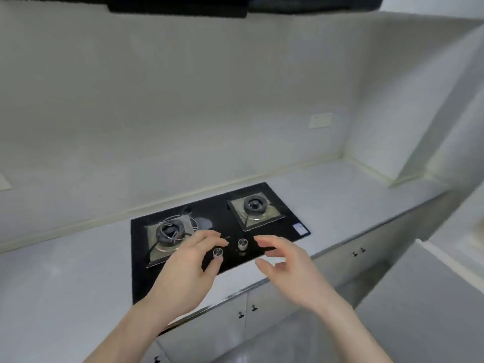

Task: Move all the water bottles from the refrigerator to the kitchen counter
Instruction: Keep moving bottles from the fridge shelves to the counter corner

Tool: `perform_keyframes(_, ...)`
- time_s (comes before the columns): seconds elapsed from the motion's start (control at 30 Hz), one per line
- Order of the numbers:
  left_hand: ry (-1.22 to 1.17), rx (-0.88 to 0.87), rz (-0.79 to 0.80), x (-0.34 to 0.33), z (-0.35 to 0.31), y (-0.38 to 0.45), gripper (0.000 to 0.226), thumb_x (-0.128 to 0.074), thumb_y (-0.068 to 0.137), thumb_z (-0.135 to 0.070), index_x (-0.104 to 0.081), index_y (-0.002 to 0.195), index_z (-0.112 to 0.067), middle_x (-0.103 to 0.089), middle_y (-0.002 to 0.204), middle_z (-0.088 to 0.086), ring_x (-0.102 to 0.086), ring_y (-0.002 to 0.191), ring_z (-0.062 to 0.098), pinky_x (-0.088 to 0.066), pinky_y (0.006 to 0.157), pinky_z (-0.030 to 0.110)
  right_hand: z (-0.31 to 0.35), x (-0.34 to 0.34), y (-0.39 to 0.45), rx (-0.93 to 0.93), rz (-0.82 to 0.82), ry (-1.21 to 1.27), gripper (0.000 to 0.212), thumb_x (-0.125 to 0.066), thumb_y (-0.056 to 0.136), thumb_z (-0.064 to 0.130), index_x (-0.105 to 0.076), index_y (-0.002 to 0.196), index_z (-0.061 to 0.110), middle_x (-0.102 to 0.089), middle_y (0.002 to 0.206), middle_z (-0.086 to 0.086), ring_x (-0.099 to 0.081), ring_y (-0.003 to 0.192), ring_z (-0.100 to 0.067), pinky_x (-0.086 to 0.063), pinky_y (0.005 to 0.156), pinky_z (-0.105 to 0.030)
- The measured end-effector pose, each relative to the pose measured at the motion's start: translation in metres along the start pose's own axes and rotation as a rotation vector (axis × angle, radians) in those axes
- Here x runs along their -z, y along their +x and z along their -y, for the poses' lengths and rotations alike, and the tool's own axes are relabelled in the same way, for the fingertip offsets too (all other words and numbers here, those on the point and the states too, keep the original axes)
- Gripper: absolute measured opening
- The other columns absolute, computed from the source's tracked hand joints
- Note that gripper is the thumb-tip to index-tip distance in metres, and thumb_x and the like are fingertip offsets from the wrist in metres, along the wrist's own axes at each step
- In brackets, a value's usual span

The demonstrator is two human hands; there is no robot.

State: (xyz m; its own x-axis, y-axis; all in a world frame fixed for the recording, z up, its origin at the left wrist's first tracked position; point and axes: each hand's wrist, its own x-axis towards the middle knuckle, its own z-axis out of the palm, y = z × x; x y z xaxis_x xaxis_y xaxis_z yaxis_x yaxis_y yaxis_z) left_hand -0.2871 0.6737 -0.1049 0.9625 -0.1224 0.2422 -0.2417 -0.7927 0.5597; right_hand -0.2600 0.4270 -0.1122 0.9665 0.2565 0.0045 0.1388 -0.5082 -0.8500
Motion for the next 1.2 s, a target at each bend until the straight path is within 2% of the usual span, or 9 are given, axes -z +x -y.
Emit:
perform_keyframes(0.13,-0.016,-0.175,0.115,-0.044,-0.066,0.036,0.029,-0.059,0.1,-0.036,-0.059,0.127,-0.047,-0.041,0.136,-0.038,-0.05,0.118,-0.007,-0.045,0.092,0.016,-0.033,0.073,-0.041,-0.066,-0.191,-0.003,0.04,-0.07,0.096,0.035,-0.06,0.131,0.052,-0.061,0.129,0.03,-0.059,0.116,0.007,-0.055,0.096,-0.027)
perform_keyframes(0.23,-0.025,-0.301,0.181,-0.076,-0.108,0.059,0.029,-0.058,0.101,-0.038,-0.058,0.129,-0.046,-0.041,0.139,-0.037,-0.046,0.124,-0.009,-0.043,0.098,0.02,-0.051,0.115,-0.068,-0.123,-0.322,-0.009,0.038,-0.071,0.095,0.036,-0.06,0.128,0.053,-0.063,0.128,0.026,-0.06,0.114,0.007,-0.055,0.097,-0.029)
perform_keyframes(0.43,-0.086,-0.502,0.311,-0.142,-0.192,0.112,0.027,-0.057,0.1,-0.036,-0.06,0.126,-0.044,-0.045,0.136,-0.032,-0.047,0.124,-0.009,-0.04,0.103,0.02,-0.089,0.188,-0.111,-0.23,-0.522,-0.072,0.042,-0.072,0.096,0.034,-0.062,0.136,0.042,-0.063,0.13,0.025,-0.06,0.112,0.009,-0.052,0.092,-0.016)
perform_keyframes(0.5,-0.108,-0.557,0.352,-0.165,-0.217,0.131,0.027,-0.058,0.099,-0.036,-0.06,0.125,-0.044,-0.046,0.135,-0.032,-0.049,0.12,-0.009,-0.042,0.1,0.017,-0.101,0.211,-0.119,-0.267,-0.575,-0.09,0.042,-0.072,0.096,0.033,-0.062,0.136,0.041,-0.063,0.128,0.026,-0.06,0.113,0.01,-0.052,0.094,-0.018)
perform_keyframes(0.6,-0.134,-0.608,0.402,-0.192,-0.247,0.156,0.027,-0.059,0.099,-0.035,-0.06,0.126,-0.043,-0.046,0.134,-0.032,-0.05,0.104,-0.015,-0.035,0.09,0.005,-0.116,0.239,-0.121,-0.314,-0.632,-0.101,0.041,-0.072,0.096,0.034,-0.062,0.135,0.042,-0.063,0.128,0.028,-0.06,0.114,0.009,-0.053,0.097,-0.022)
perform_keyframes(0.8,-0.174,-0.703,0.45,-0.242,-0.292,0.225,0.029,-0.057,0.1,-0.037,-0.058,0.129,-0.043,-0.045,0.134,-0.032,-0.05,0.119,-0.006,-0.043,0.097,0.019,-0.144,0.303,-0.103,-0.382,-0.738,-0.103,0.041,-0.071,0.096,0.035,-0.061,0.135,0.043,-0.061,0.131,0.027,-0.059,0.115,0.009,-0.052,0.095,-0.019)
perform_keyframes(0.9,-0.173,-0.742,0.481,-0.266,-0.309,0.267,0.03,-0.056,0.101,-0.037,-0.058,0.13,-0.042,-0.046,0.134,-0.031,-0.048,0.125,-0.007,-0.039,0.103,0.017,-0.157,0.336,-0.087,-0.417,-0.791,-0.111,0.038,-0.071,0.096,0.037,-0.06,0.132,0.047,-0.062,0.129,0.027,-0.059,0.115,0.007,-0.054,0.096,-0.022)
perform_keyframes(1.03,-0.173,-0.786,0.524,-0.298,-0.336,0.315,0.031,-0.056,0.101,-0.037,-0.057,0.131,-0.042,-0.045,0.135,-0.031,-0.047,0.123,-0.008,-0.036,0.1,0.013,-0.177,0.373,-0.071,-0.464,-0.882,-0.115,0.042,-0.07,0.096,0.037,-0.06,0.136,0.044,-0.062,0.129,0.028,-0.06,0.115,0.007,-0.055,0.098,-0.027)
perform_keyframes(1.2,-0.208,-0.809,0.601,-0.336,-0.37,0.347,0.03,-0.057,0.1,-0.036,-0.057,0.13,-0.042,-0.046,0.134,-0.032,-0.052,0.117,-0.003,-0.045,0.099,0.021,-0.198,0.405,-0.069,-0.523,-0.941,-0.116,0.042,-0.069,0.095,0.039,-0.06,0.135,0.046,-0.061,0.127,0.032,-0.06,0.113,0.009,-0.056,0.097,-0.029)
